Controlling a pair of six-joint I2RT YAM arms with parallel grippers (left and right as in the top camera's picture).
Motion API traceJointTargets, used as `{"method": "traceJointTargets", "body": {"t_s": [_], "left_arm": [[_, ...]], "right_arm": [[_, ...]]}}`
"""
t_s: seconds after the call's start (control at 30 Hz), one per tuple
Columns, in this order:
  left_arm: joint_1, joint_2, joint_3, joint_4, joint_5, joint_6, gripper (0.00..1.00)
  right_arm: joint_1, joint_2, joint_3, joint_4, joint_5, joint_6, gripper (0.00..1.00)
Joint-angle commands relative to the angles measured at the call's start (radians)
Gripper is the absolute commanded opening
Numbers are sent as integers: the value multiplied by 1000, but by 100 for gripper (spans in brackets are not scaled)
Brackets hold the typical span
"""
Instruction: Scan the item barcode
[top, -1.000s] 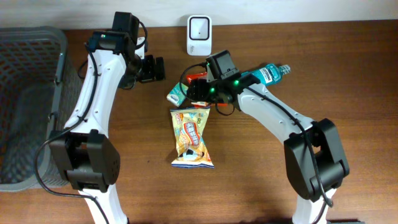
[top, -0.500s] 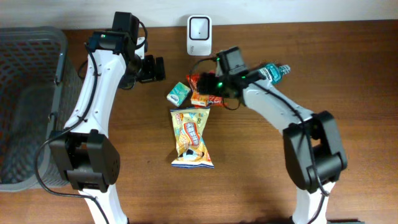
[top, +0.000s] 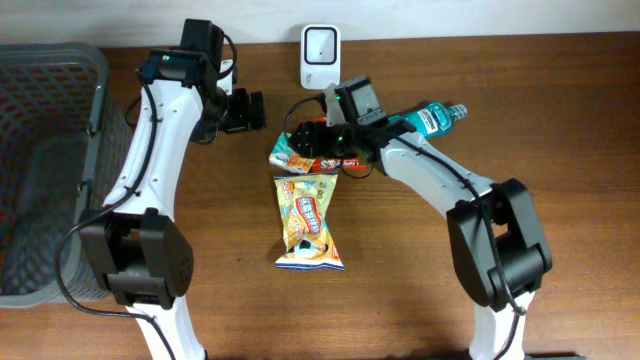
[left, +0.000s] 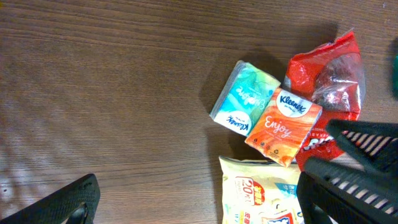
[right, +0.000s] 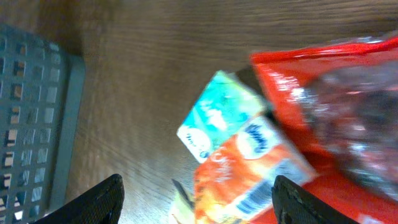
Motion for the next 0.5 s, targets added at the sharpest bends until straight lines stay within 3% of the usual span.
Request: {"method": "traceJointTargets", "body": {"t_s": [0.0, 0.07, 0.2, 0.33, 0.47], "left_arm": [[1, 2, 1, 1, 11, 1, 99], [1, 2, 1, 1, 11, 1, 99], [1, 2, 1, 1, 11, 1, 99], [1, 2, 1, 1, 11, 1, 99], [1, 2, 1, 1, 11, 1, 99]], "right_arm": [[-114, -47, 9, -14, -9, -16, 76], [-168, -47, 8, -18, 1, 3, 75], [-224, -46, 8, -92, 325, 214, 70], [-223, -38, 8, -107, 607, 526, 70], [-223, -17, 8, -106, 793, 603, 70]]}}
